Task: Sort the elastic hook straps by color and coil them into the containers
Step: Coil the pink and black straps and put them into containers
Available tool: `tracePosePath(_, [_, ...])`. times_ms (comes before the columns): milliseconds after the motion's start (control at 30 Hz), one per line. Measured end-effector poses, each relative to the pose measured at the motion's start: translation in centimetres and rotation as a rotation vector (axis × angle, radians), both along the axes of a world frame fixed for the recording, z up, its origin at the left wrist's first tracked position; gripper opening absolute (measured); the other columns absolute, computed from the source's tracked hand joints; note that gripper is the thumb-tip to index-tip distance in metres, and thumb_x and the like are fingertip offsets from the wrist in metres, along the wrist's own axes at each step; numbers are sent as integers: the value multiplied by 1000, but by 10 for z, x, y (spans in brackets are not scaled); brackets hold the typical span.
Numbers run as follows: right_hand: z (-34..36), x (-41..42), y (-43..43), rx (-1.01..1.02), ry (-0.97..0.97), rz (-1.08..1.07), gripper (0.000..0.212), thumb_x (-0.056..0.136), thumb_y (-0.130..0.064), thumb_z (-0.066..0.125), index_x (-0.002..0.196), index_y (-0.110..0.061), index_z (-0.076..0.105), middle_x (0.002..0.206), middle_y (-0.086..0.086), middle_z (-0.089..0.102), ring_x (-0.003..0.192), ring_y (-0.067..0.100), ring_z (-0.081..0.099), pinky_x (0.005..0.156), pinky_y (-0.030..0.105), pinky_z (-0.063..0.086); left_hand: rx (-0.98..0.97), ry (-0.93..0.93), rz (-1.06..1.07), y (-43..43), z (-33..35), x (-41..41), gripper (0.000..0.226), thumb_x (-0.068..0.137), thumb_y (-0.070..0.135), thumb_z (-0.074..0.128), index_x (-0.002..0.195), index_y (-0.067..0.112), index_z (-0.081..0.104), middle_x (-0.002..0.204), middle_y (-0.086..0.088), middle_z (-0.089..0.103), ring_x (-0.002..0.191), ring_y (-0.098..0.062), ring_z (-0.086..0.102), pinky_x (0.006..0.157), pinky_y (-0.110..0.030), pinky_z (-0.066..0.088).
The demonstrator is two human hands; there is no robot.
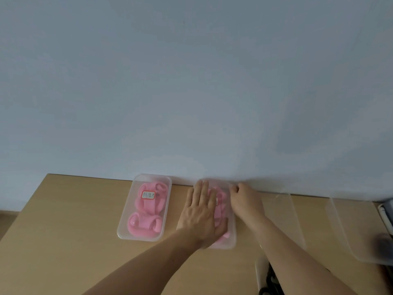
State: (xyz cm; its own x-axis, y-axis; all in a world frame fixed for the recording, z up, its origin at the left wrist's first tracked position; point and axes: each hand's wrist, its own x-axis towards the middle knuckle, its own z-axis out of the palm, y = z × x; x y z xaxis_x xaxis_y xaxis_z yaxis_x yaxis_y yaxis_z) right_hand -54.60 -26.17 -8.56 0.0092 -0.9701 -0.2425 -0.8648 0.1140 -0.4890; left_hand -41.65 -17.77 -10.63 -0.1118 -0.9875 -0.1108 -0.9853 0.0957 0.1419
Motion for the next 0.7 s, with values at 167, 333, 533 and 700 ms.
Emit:
tracePosePath(167, [-8,8,-9,-29,0,-22,32,103,-24,41,105,-4,65,112,20,67,105,36,61,80,35,42,-6,-3,-28,-2,-2,0,85,92,63,8,154,6,-5,155,-11,-27,136,-22,-44,110,-36,-32])
tracePosePath(333, [1,9,-11,60,-1,-42,36,103,-29,42,112,-5,66,120,19,65,112,36,59,83,34,42,2,-25,-17,-3,-4,0,84,92,64,5,153,7,-7,155,-12,-28,135,-23,-45,109,-36,-33])
tracePosePath(533, [2,-12,51,88,4,14,32,99,-21,45,72,-12,59,72,6,61,77,30,59,56,31,32,19,-8,13,-4,-7,-1,76,93,62,-9,148,10,-16,155,-12,-30,135,-24,-44,112,-38,-28])
tracePosePath(700, [10,-12,61,109,-42,-2,34,102,-24,42,83,-8,66,84,11,67,76,25,56,61,30,32,25,-3,13,-5,-7,-1,81,90,61,-13,151,8,-13,156,-13,-29,141,-25,-35,115,-38,-23])
